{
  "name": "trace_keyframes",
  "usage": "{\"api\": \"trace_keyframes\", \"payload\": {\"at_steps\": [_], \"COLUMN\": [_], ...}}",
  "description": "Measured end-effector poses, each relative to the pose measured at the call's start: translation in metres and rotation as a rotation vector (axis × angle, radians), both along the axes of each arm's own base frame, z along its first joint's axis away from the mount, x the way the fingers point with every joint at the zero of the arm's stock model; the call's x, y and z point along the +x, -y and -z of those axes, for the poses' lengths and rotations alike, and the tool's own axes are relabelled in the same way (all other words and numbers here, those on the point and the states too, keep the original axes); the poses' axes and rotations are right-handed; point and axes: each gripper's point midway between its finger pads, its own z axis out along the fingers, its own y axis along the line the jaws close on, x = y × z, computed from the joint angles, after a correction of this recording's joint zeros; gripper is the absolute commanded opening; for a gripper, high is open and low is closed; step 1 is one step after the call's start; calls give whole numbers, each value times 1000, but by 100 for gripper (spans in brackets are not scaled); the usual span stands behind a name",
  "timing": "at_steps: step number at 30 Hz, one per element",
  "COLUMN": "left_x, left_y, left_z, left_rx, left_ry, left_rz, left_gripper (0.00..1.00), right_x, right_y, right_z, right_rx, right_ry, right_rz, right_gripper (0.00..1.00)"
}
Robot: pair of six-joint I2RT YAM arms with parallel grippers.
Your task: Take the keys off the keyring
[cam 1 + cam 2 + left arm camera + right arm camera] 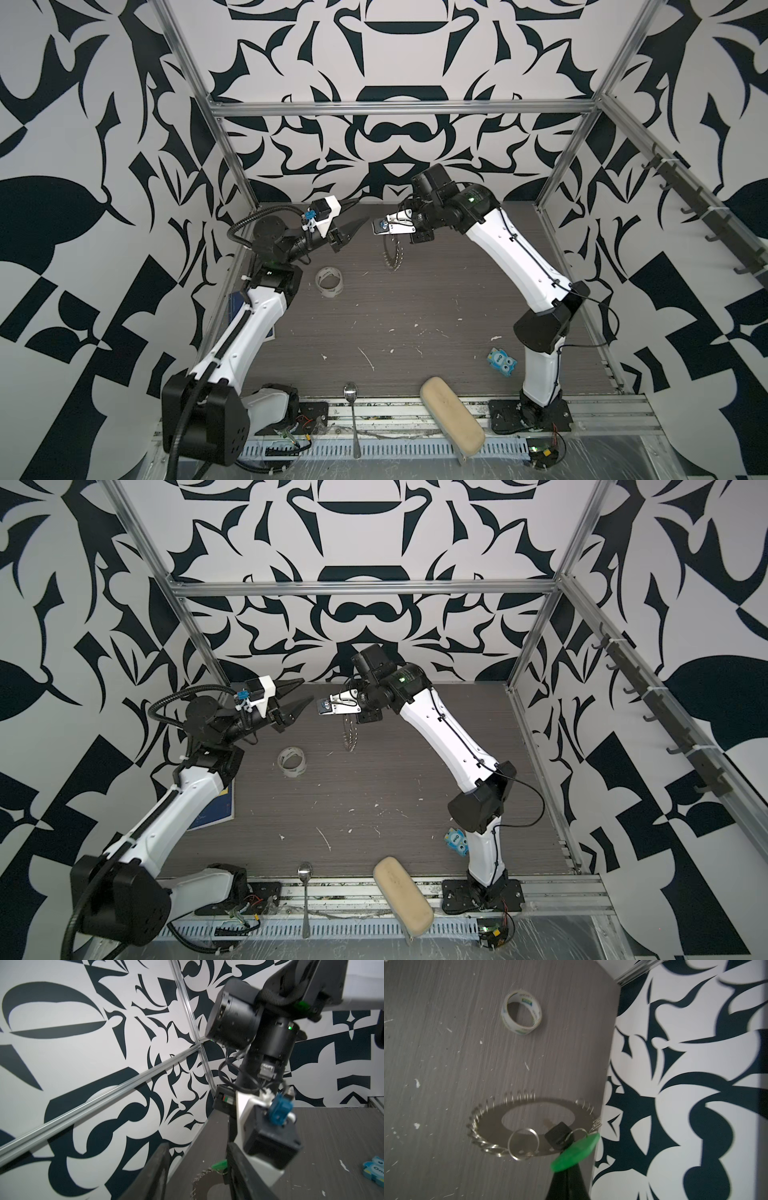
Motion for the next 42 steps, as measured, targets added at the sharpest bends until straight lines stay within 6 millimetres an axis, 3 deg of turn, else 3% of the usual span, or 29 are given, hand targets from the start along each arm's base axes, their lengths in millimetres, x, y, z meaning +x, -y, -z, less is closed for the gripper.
{"api": "trace_keyframes", "payload": {"at_steps": [4, 8, 14, 21, 26, 31, 38, 42], "left_x": [-3, 4, 2, 1, -4, -6, -6, -8], "left_y": [-8, -11, -10, -8, -6, -4, 2, 20], "left_z": [30, 72, 110, 118, 122, 126, 124, 117], "left_rx": [-11, -47, -115, -190, -208, -212, -218, -213], "left_ry": [-138, -331, -532, -646, -718, -762, -809, -819], "left_rz": [-49, -80, -77, -92, -115, -134, -136, -91], "left_gripper": [51, 51, 50, 50, 50, 49, 48, 48], "right_x": [-15, -25, -21, -9, -10, -14, -4, -20], "right_y": [11, 20, 39, 57, 64, 76, 85, 79], "right_z": [21, 17, 29, 71, 82, 77, 45, 36], "right_rx": [-22, -13, -73, -209, -242, -188, -43, 70], "right_ry": [-81, -113, -119, -169, -191, -183, -119, -121], "right_rz": [30, 65, 182, 316, 382, 457, 572, 522], "right_gripper": [0, 0, 0, 0, 0, 0, 0, 0]}}
